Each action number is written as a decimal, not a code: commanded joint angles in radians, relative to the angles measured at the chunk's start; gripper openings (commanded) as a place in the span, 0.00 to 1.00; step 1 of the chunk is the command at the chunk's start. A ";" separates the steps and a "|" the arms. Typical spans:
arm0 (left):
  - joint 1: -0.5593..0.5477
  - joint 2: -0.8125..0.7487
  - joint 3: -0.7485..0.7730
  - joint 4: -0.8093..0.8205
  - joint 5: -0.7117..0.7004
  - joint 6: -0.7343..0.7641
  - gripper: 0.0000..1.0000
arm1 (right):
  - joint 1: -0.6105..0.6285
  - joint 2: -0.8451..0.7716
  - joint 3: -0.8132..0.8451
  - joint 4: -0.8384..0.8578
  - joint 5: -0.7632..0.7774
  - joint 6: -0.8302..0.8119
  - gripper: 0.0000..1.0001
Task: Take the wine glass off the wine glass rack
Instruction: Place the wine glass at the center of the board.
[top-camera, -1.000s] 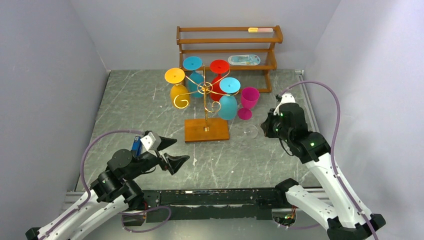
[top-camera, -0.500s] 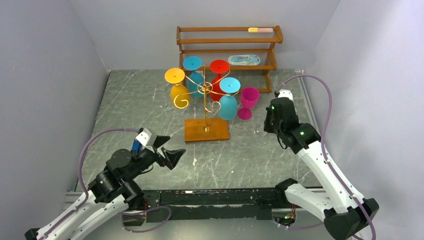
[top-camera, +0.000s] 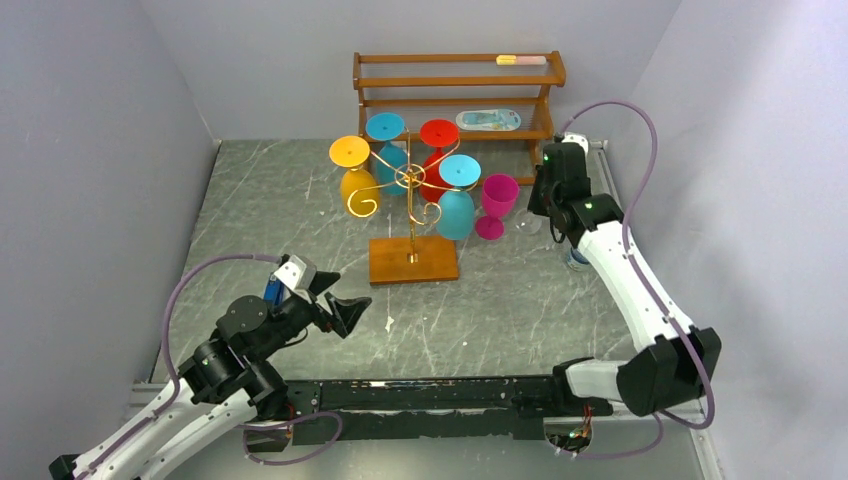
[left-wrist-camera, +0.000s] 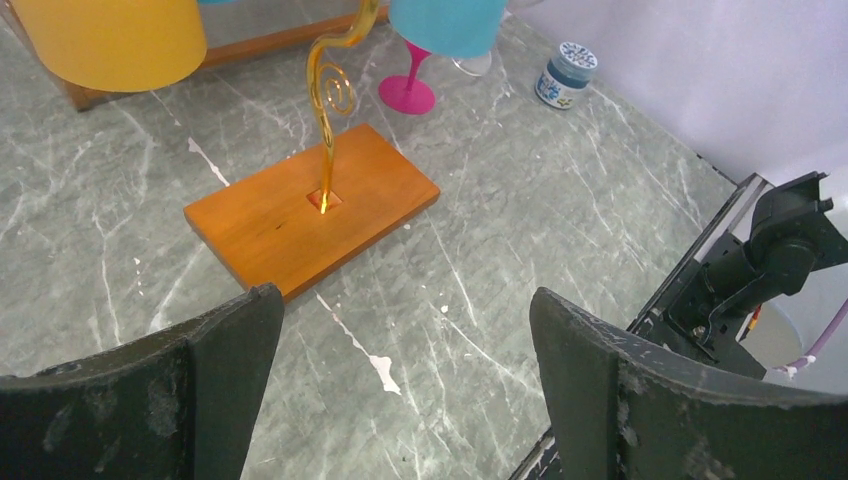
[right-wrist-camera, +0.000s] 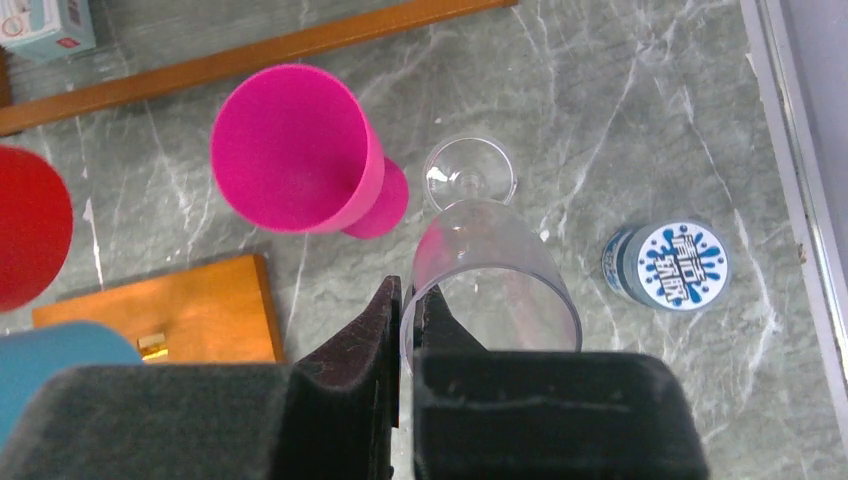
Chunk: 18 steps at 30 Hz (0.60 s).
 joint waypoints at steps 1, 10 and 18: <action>0.004 0.017 0.029 -0.010 0.038 0.008 0.97 | -0.043 0.069 0.037 0.069 -0.041 -0.014 0.00; 0.003 -0.017 0.018 -0.001 0.040 0.014 0.97 | -0.085 0.192 0.114 0.064 -0.086 -0.029 0.00; 0.004 -0.016 0.019 -0.006 0.042 0.019 0.97 | -0.087 0.248 0.174 0.021 -0.100 -0.063 0.08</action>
